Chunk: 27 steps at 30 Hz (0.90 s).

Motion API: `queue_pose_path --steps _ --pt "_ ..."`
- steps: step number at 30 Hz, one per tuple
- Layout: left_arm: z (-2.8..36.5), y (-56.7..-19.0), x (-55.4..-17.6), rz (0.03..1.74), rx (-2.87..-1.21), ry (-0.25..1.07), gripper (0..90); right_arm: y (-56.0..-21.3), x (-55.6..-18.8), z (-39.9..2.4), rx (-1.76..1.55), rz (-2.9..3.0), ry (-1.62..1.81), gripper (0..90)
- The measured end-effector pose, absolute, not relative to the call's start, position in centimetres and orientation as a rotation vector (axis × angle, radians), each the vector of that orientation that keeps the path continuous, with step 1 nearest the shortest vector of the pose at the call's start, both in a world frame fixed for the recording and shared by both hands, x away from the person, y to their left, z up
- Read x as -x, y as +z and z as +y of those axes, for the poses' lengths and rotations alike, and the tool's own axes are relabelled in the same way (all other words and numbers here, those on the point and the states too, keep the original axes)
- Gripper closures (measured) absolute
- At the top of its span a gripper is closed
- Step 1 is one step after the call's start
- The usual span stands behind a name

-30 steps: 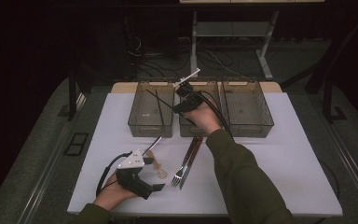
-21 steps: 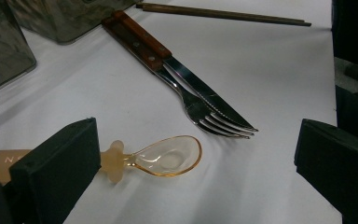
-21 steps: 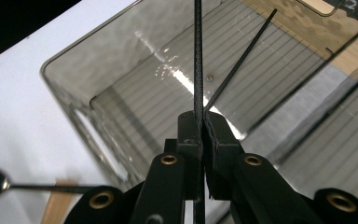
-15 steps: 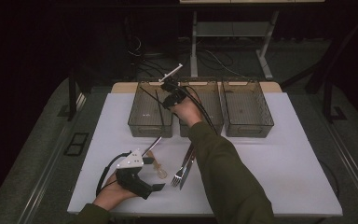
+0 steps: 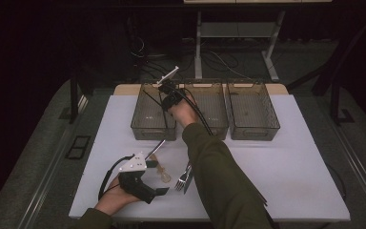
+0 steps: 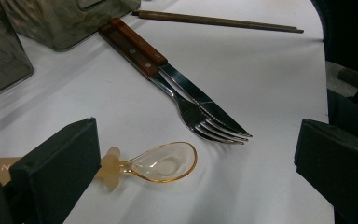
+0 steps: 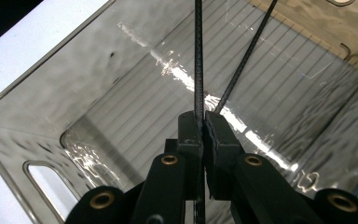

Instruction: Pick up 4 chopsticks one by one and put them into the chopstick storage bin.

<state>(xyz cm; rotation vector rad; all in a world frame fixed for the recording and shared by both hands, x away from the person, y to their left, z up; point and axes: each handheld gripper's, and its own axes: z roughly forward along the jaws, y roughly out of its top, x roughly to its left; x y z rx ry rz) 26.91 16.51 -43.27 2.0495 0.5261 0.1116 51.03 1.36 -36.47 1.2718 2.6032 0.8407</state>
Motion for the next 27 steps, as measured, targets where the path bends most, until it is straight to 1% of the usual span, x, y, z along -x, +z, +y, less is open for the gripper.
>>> queue_pose_path --steps 5,6,17,21,22,27 --pt "16.5 -43.3 -26.9 0.527 -2.041 0.114 0.0 -36.9 -51.1 1.7 -1.265 2.598 0.84 84.0" --pt "16.5 -43.3 -26.9 0.527 -2.041 0.114 0.0 -36.9 -51.0 1.7 -1.254 2.593 0.846 80.0" --pt "16.6 -43.3 -27.0 0.533 -2.045 0.116 0.0 -35.4 -50.2 0.4 -1.17 2.619 0.983 61.1" --pt "16.6 -43.3 -26.9 0.532 -2.053 0.12 0.0 -34.8 -49.3 -0.6 -1.134 2.616 1.022 53.0" --pt "16.6 -43.3 -26.9 0.532 -2.053 0.121 0.0 -34.6 -49.1 -0.8 -1.128 2.612 1.031 49.8" --pt "16.5 -43.4 -26.9 0.536 -2.05 0.126 0.0 -33.7 -47.8 -2.5 -1.07 2.603 1.08 43.4"
